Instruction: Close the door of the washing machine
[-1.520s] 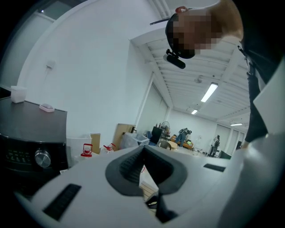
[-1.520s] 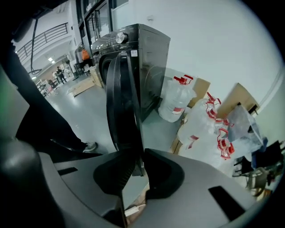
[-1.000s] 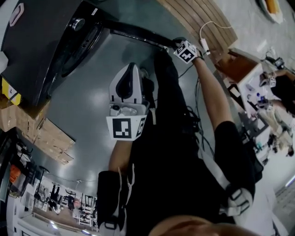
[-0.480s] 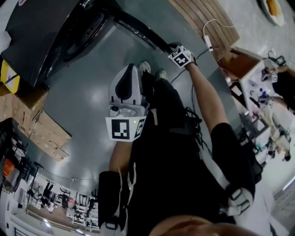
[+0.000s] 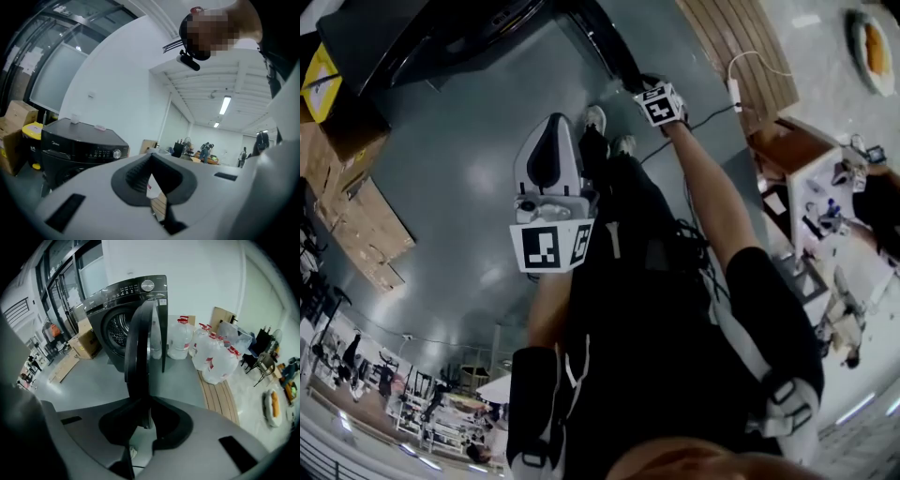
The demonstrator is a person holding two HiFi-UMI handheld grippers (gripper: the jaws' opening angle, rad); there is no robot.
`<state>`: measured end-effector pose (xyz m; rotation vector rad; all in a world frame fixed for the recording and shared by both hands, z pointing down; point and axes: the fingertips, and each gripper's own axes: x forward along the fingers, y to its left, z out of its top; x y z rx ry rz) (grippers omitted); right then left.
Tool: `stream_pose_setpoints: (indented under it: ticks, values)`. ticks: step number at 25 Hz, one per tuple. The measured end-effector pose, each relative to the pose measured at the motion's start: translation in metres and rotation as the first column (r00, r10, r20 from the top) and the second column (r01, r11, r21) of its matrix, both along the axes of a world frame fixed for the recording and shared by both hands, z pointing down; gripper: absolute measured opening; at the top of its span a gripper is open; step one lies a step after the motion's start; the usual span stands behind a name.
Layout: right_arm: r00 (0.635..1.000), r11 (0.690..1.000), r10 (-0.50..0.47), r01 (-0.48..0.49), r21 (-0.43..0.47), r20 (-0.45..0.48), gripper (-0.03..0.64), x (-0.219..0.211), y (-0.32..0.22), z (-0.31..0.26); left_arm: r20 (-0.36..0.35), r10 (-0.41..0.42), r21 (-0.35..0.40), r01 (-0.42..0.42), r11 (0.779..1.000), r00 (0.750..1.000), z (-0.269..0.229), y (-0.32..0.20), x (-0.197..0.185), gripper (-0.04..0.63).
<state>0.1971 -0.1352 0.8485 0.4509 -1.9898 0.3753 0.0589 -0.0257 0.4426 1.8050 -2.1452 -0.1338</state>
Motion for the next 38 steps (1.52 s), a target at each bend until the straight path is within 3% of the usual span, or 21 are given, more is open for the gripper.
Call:
stream_pose_setpoints:
  ticks: [6, 14, 25, 38]
  values:
    - [1.000, 0.999, 0.021, -0.021, -0.032, 0.017, 0.058, -0.024, 0.031, 0.004, 0.025, -0.098, 0.002, 0.098, 0.995, 0.995, -0.004, 0.042, -0.010, 0.005]
    - [0.998, 0.998, 0.055, -0.053, -0.032, 0.043, 0.064, -0.074, 0.076, 0.006, 0.040, -0.131, 0.005, 0.131, 0.991, 0.991, 0.007, 0.083, -0.064, 0.005]
    - [0.968, 0.970, 0.241, -0.241, -0.005, 0.063, 0.066, -0.145, 0.126, 0.020, 0.004, -0.053, -0.016, 0.053, 0.998, 0.999, 0.026, 0.132, -0.167, 0.005]
    - [0.943, 0.948, 0.319, -0.317, -0.040, 0.098, 0.083, -0.235, 0.167, 0.022, 0.004, 0.011, -0.007, -0.011, 1.000, 1.000, 0.034, 0.132, -0.272, 0.005]
